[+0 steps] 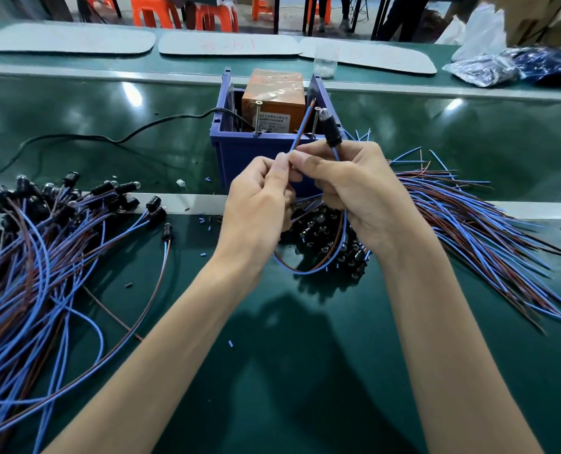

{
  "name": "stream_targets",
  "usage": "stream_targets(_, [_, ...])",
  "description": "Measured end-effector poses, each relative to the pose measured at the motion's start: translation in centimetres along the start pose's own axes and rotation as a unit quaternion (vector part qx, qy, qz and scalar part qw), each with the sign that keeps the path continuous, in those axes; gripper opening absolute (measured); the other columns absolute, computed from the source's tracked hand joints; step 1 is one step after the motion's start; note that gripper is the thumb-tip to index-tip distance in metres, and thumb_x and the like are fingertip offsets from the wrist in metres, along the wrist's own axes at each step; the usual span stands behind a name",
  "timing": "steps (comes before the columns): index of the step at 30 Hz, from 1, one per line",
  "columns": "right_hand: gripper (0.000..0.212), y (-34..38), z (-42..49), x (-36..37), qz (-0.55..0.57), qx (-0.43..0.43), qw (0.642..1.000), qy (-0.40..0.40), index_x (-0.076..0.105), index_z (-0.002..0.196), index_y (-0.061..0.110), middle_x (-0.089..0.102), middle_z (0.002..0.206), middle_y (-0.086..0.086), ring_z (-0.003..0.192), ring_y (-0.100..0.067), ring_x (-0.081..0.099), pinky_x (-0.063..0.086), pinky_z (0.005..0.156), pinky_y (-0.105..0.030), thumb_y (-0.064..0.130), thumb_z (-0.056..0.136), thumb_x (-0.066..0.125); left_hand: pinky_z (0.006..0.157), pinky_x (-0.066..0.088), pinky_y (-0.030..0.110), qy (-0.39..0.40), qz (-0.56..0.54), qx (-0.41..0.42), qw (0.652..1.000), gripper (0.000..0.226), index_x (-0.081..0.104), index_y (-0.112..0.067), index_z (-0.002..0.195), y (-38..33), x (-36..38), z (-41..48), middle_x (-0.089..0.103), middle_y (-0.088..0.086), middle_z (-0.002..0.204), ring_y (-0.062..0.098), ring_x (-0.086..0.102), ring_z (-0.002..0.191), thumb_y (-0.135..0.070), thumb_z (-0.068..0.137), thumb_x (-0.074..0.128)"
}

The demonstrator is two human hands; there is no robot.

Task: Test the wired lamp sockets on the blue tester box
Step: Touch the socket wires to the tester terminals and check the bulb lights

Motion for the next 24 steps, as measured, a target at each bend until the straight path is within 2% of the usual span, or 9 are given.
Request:
stream_targets(3, [0.015,0.3,0.1,-0.2,0.004,-0.003,1.0,-0.012,0.063,0.077,0.015,0.053,0.049,0.013,0.035,0.0,0.029,0.022,0.035,-0.011,0.008,0.09,0.063,0.043,0.037,0.014,-0.04,0.009,0.013,0.999,0.03,0.052,-0.014,0.076,0.0,-0.9,0.2,0.048,-0.013,0.048,0.002,0.041,0.042,-0.024,0.103,0.042])
stream_targets(7, [0.019,0.1,0.4,-0.9,0.042,0.015,0.998,-0.032,0.047,0.082,0.014,0.074,0.076,-0.004,0.034,-0.003,0.02,0.019,0.032,-0.014,0.01,0.1,0.045,0.053,0.046,0.016,-0.098,0.038,0.052,0.993,0.029,0.053,-0.016,0.077,-1.2,-3.4,1.0,0.058,-0.009,0.053,0.004,0.057,0.05,-0.023,0.103,0.042])
stream_targets(9, [0.017,0.0,0.6,-1.3,0.054,0.019,0.998,-0.035,0.042,0.086,0.014,0.074,0.073,-0.008,0.034,-0.004,0.017,0.018,0.031,-0.014,0.011,0.102,0.039,0.05,0.043,0.016,-0.111,0.053,0.064,0.99,0.027,0.055,-0.017,0.078,-1.6,-4.6,1.3,0.051,-0.01,0.044,0.005,0.052,0.043,-0.022,0.102,0.044])
stream_targets(13, [0.02,-0.1,0.8,-3.3,0.053,0.005,0.994,-0.096,0.053,0.085,0.013,0.054,0.048,0.005,0.033,-0.002,0.022,0.019,0.033,-0.013,0.01,0.101,0.041,0.038,0.032,0.016,-0.131,0.057,0.054,0.988,0.022,0.057,-0.016,0.082,-1.3,-6.3,2.0,0.038,-0.013,0.039,0.004,0.033,0.035,-0.019,0.101,0.046])
stream_targets(16, [0.025,-0.9,1.0,-4.4,0.044,0.015,0.989,-0.139,0.062,0.088,0.01,0.043,0.055,0.004,0.036,-0.002,0.024,0.02,0.034,-0.013,0.003,0.097,0.04,0.038,0.028,0.015,-0.139,0.03,0.014,0.99,0.026,0.059,-0.015,0.088,-0.1,-6.9,2.8,0.035,-0.015,0.041,0.003,0.03,0.037,-0.007,0.1,0.037])
stream_targets(19, [0.03,-1.6,1.3,-4.8,0.053,0.033,0.988,-0.143,0.064,0.095,0.006,0.044,0.062,0.001,0.036,-0.002,0.026,0.02,0.035,-0.013,-0.005,0.091,0.036,0.046,0.034,0.015,-0.136,0.013,-0.012,0.991,0.034,0.06,-0.013,0.102,0.7,-6.9,3.3,0.042,-0.013,0.043,0.005,0.037,0.039,0.004,0.091,0.032])
stream_targets(22, [0.029,-1.8,1.4,-5.1,0.048,0.033,0.989,-0.137,0.062,0.106,0.007,0.052,0.058,0.004,0.039,-0.001,0.03,0.022,0.036,-0.012,-0.005,0.092,0.039,0.055,0.041,0.015,-0.108,0.078,0.024,0.991,0.043,0.061,-0.031,0.088,0.1,-6.4,3.2,0.054,-0.015,0.048,0.001,0.05,0.044,0.003,0.094,0.035])
stream_targets(23, [0.029,-1.8,1.4,-5.2,0.05,0.03,0.99,-0.132,0.06,0.108,0.009,0.054,0.055,0.006,0.039,-0.001,0.03,0.022,0.036,-0.012,-0.004,0.093,0.04,0.054,0.042,0.013,-0.099,0.097,0.038,0.99,0.044,0.059,-0.035,0.089,-0.1,-6.2,3.1,0.059,-0.015,0.052,-0.001,0.052,0.046,0.001,0.096,0.036])
stream_targets(24, [0.028,-1.8,1.4,-5.2,0.051,0.029,0.99,-0.129,0.059,0.109,0.012,0.055,0.054,0.007,0.04,-0.001,0.03,0.022,0.037,-0.012,-0.003,0.094,0.041,0.053,0.042,0.011,-0.091,0.107,0.047,0.989,0.039,0.058,-0.033,0.099,-0.2,-6.1,3.0,0.063,-0.015,0.056,-0.002,0.054,0.046,0.0,0.097,0.037])
Point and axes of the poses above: each hand's wrist, its own z-axis towards the middle knuckle, its own x-axis out of the palm, y = z × x, the point moved 10 cm from there along z, towards the middle knuckle
